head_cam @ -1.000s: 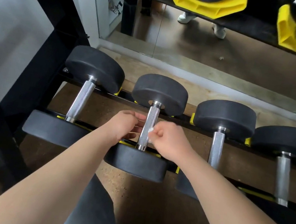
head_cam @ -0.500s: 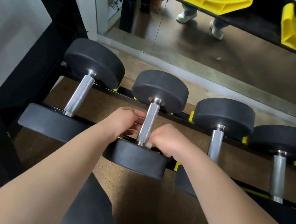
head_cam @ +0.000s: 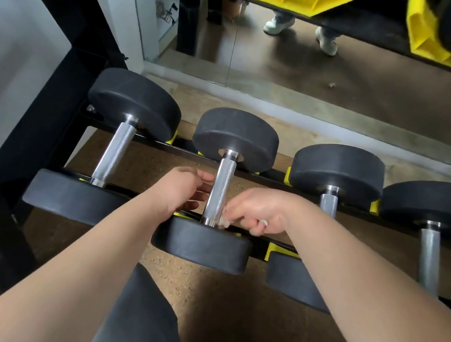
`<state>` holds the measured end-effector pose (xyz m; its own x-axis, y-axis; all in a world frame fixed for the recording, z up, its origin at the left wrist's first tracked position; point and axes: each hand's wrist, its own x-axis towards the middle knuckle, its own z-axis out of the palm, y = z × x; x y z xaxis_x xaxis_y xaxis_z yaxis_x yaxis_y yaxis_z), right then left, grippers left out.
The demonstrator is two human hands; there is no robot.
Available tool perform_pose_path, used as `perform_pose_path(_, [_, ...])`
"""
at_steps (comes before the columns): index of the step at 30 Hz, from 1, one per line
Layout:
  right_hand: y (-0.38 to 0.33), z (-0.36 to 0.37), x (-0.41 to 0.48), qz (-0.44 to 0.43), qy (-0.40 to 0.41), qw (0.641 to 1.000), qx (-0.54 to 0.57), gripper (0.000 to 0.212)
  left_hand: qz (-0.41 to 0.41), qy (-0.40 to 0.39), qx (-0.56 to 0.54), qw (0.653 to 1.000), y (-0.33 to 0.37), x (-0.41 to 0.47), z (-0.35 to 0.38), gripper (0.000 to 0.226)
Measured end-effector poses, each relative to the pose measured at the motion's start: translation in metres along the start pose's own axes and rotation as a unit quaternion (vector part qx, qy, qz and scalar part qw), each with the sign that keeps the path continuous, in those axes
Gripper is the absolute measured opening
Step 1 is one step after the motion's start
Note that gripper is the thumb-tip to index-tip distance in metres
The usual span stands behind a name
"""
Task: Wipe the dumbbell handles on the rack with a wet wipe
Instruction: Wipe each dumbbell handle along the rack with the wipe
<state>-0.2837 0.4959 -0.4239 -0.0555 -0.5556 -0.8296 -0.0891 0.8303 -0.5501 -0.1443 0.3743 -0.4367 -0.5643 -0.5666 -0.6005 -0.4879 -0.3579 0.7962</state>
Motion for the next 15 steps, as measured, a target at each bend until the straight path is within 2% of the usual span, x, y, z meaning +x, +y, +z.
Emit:
perform_pose_path(1, [0.001, 0.001, 0.002, 0.0, -0.002, 1.0, 0.005, 0.012, -0.003, 0.005, 0.0, 1.0, 0.0, 0.0, 0.0, 0.038])
perform_pose_path(3, [-0.004, -0.001, 0.013, -0.018, 0.062, 0.994, 0.09, 0.021, -0.007, 0.011, -0.004, 1.0, 0.001, -0.001, 0.0, 0.037])
perform_pose_path(5, [-0.009, -0.005, 0.024, -0.065, 0.141, 0.965, 0.212, 0.026, -0.008, 0.01, -0.005, 1.0, 0.002, -0.004, 0.0, 0.037])
perform_pose_path(7, [-0.009, -0.01, 0.032, -0.117, 0.167, 0.947, 0.248, 0.029, -0.005, 0.014, -0.004, 1.0, 0.003, -0.006, -0.001, 0.037])
perform_pose_path(9, [0.0, -0.009, 0.029, -0.133, 0.122, 0.964, 0.195, 0.025, -0.006, 0.028, -0.007, 1.0, 0.003, -0.005, -0.002, 0.038])
perform_pose_path(11, [0.01, -0.002, 0.022, -0.095, 0.043, 0.992, 0.073, 0.017, -0.012, 0.035, -0.014, 0.999, 0.003, -0.005, -0.003, 0.039])
perform_pose_path(12, [0.014, 0.002, 0.021, -0.078, 0.018, 0.996, 0.025, 0.022, -0.014, 0.034, -0.018, 0.999, 0.003, -0.005, -0.002, 0.038])
perform_pose_path(13, [0.015, 0.004, 0.02, -0.07, 0.009, 0.997, 0.005, 0.026, -0.018, 0.032, -0.02, 0.999, 0.003, -0.005, -0.002, 0.038])
perform_pose_path(15, [0.01, 0.005, 0.023, -0.094, 0.043, 0.994, 0.046, 0.026, -0.027, 0.032, -0.022, 0.999, 0.005, -0.006, 0.0, 0.039])
